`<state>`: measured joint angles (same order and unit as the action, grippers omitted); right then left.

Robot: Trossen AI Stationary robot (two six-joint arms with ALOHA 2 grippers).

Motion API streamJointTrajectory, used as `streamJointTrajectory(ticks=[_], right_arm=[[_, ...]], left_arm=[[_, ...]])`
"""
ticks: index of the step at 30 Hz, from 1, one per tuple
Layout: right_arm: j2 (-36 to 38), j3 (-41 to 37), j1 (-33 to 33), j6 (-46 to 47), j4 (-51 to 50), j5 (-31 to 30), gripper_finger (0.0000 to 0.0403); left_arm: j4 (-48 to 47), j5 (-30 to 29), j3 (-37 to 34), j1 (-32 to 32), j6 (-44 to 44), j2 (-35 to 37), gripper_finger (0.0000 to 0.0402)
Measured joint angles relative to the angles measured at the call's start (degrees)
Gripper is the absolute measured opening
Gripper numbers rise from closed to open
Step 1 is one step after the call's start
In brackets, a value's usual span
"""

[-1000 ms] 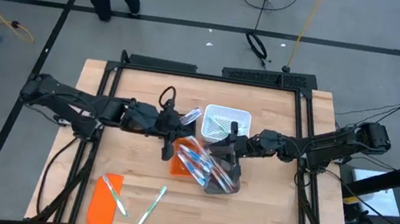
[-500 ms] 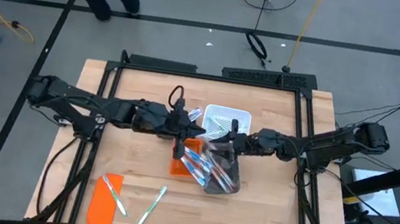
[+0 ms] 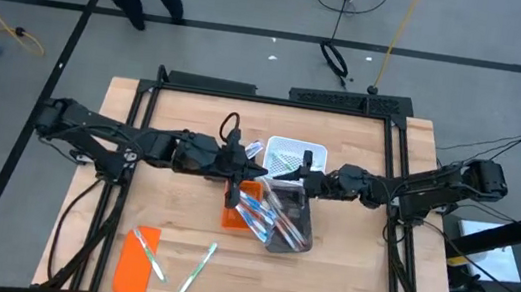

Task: Pick & Place Toothbrushes
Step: Put the orange toothbrush into the gray bin

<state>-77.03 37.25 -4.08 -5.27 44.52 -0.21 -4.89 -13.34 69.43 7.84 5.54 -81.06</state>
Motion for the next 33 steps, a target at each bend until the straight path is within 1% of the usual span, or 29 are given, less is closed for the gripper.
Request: streamJointTrajectory(ticks=[3, 11, 13, 16, 21, 25, 31, 33], right_arm=[[0.0, 0.0, 0.0, 0.0, -0.2, 0.0, 0.013], [-0.9, 0.0, 0.2, 1.5, 0.1, 0.0, 0.013], [-0.9, 0.0, 0.7, 1.5, -0.1, 0.0, 0.013], [-1.8, 0.0, 1.4, 1.6, -0.7, 0.0, 0.013], [-2.6, 0.0, 1.9, 1.6, -0.3, 0.0, 0.0126], [-2.6, 0.0, 1.9, 1.5, -0.1, 0.0, 0.0095], [-2.6, 0.0, 1.9, 1.6, -0.2, -0.2, 0.0018], [-2.6, 0.0, 1.9, 1.8, -0.2, -0.2, 0.0014]], left_arm=[[0.4, 0.0, 0.0, -0.2, -0.7, 0.0, 0.0], [2.3, 0.0, 0.0, -1.8, -0.6, -3.0, 0.0], [2.4, 1.4, 0.0, -2.3, -0.3, -3.1, 0.0], [5.2, 3.6, 0.0, -2.5, -0.4, -3.0, 0.0], [6.5, 3.9, 0.0, -2.3, -2.2, -3.0, 0.0], [5.5, 3.9, 0.0, -2.6, -2.2, -3.0, 0.0], [5.5, 3.2, 0.0, -2.7, -2.7, -3.0, 0.0], [5.5, 3.2, 0.0, -2.7, -3.5, -3.0, 0.0]])
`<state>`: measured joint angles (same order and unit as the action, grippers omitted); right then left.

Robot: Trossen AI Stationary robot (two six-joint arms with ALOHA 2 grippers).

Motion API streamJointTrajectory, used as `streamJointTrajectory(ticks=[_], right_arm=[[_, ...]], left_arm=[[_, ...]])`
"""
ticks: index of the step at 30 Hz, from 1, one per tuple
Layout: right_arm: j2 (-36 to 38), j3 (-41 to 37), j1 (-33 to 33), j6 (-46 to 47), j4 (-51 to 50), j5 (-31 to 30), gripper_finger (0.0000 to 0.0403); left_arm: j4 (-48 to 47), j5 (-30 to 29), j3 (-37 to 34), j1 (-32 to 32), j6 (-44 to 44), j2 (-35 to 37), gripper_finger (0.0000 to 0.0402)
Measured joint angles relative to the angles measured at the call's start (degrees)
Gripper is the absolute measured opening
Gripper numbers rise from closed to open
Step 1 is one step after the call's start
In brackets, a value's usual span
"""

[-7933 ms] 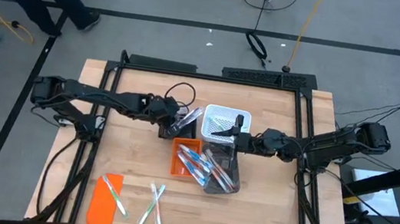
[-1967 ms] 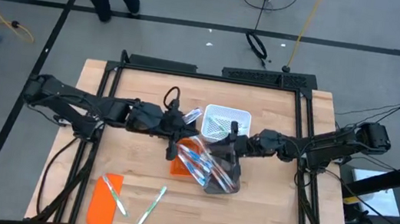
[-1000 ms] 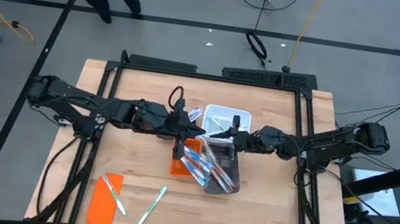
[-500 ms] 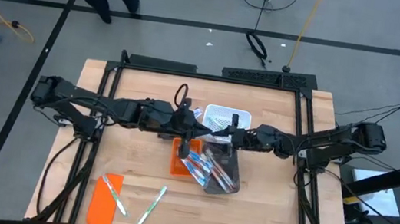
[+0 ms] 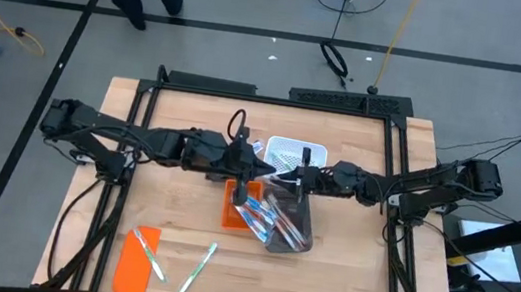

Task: Pick & Place Toothbrushes
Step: Put the orange toothbrush into the gray bin

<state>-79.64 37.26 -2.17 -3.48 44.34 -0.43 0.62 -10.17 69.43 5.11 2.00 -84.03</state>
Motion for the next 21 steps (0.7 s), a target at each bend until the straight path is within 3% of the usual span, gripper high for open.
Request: streamJointTrajectory(ticks=[5, 9, 16, 21], right_arm=[[0.0, 0.0, 0.0, 1.3, -0.1, 0.1, 0.0014], [0.0, 0.0, 0.0, 3.2, -0.7, 0.2, 0.0014], [1.4, 0.0, 0.0, 6.7, -5.7, 0.5, 0.0013], [3.3, 0.4, -0.6, 10.6, -11.9, 0.5, 0.0013]], left_arm=[[0.0, -0.5, 0.0, 0.0, -0.5, 0.0, 0.0001], [-0.4, -4.8, 0.0, 0.0, -1.5, 0.0, 0.0017], [-1.0, -8.1, 0.0, 0.0, -6.7, 0.0, 0.0098], [-1.6, -16.0, 0.0, 0.0, -10.9, 0.0, 0.0151]])
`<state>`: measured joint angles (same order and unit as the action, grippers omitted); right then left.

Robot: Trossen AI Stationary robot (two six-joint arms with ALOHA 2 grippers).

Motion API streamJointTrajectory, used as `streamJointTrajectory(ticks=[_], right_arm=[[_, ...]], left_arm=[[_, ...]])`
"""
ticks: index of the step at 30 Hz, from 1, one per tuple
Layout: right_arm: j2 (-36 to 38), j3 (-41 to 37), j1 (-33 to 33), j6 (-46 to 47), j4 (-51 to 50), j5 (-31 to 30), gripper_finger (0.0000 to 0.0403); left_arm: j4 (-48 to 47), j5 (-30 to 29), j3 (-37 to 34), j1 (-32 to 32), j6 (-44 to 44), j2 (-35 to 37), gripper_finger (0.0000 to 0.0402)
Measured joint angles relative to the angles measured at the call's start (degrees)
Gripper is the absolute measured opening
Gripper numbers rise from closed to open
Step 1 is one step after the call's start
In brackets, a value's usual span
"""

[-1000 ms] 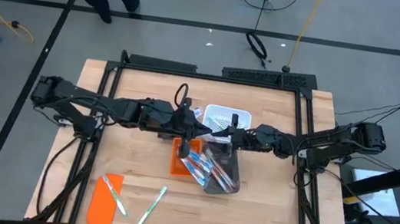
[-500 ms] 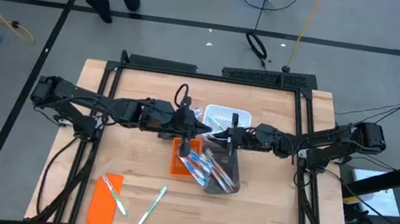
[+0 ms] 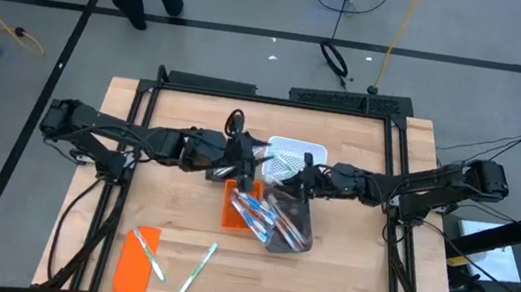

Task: Pick & Place Toothbrushes
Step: Put the orange toothbrush into the gray bin

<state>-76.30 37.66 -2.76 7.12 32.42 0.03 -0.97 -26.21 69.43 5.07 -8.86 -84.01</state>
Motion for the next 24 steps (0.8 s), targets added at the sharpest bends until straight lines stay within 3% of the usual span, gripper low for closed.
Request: streamJointTrajectory(ticks=[4, 14, 24], right_arm=[[2.0, 0.1, -0.8, 5.2, -6.0, 0.0, 0.0013], [2.9, 0.1, -6.2, 15.9, -10.9, -0.4, 0.0013], [1.6, -0.1, -12.1, 21.2, -9.0, -10.1, 0.0013]], left_arm=[[-1.0, -5.1, 0.0, 0.0, -1.4, 0.0, 0.0172], [-2.4, -5.5, 0.0, 0.1, -1.0, 0.0, 0.0177], [-5.3, -5.5, 0.0, 0.1, 0.4, 0.0, 0.0177]])
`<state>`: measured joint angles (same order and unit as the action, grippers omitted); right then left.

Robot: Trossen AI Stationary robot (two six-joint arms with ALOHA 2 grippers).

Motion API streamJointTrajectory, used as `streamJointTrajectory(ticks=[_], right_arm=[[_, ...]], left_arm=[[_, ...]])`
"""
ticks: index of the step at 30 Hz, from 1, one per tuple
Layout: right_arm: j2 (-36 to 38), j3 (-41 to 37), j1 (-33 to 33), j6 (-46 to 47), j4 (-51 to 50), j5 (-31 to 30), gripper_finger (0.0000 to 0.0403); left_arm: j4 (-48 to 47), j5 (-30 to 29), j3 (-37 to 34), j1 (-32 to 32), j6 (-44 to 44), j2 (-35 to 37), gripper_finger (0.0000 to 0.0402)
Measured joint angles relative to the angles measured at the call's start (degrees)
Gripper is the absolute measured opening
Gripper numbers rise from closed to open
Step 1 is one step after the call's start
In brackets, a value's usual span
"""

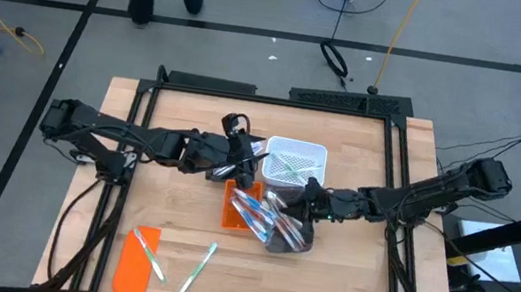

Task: Pick & Place Toothbrushes
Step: Put the orange toothbrush into the gray bin

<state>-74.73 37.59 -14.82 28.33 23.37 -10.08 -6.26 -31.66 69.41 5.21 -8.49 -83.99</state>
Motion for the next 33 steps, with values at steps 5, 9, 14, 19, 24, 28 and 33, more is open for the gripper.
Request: streamJointTrajectory(ticks=[5, 9, 14, 19, 24, 28, 33], right_arm=[[-2.7, -2.8, -1.0, 3.1, 6.4, -1.2, 0.0013], [-3.0, -5.7, -0.9, 6.1, 7.4, -3.1, 0.0013], [-3.0, -10.0, -1.1, 9.4, 14.0, -3.6, 0.0013], [-3.0, -13.9, -1.8, 12.6, 16.4, -5.2, 0.0013], [-3.0, -16.3, -1.8, 14.0, 18.6, -5.2, 0.0013], [-3.0, -16.7, -1.8, 13.9, 18.7, -4.9, 0.0014], [-3.0, -16.7, -1.8, 12.8, 18.4, -4.9, 0.0065]], left_arm=[[-1.2, 0.0, 0.0, 0.0, 0.0, 0.0, 0.0177], [-1.8, 0.0, 0.0, 0.0, 0.0, 0.0, 0.0177], [-1.8, 0.0, 0.0, 0.0, 0.1, 0.0, 0.0177], [-1.8, 0.0, 0.0, 0.0, 0.1, 0.0, 0.0177], [-1.6, 0.0, 0.0, -0.1, 0.2, 0.0, 0.0177], [-1.6, 0.0, 0.0, -0.1, 0.2, 0.0, 0.0177], [-1.2, 0.0, 0.0, -0.1, 0.2, 0.0, 0.0177]])
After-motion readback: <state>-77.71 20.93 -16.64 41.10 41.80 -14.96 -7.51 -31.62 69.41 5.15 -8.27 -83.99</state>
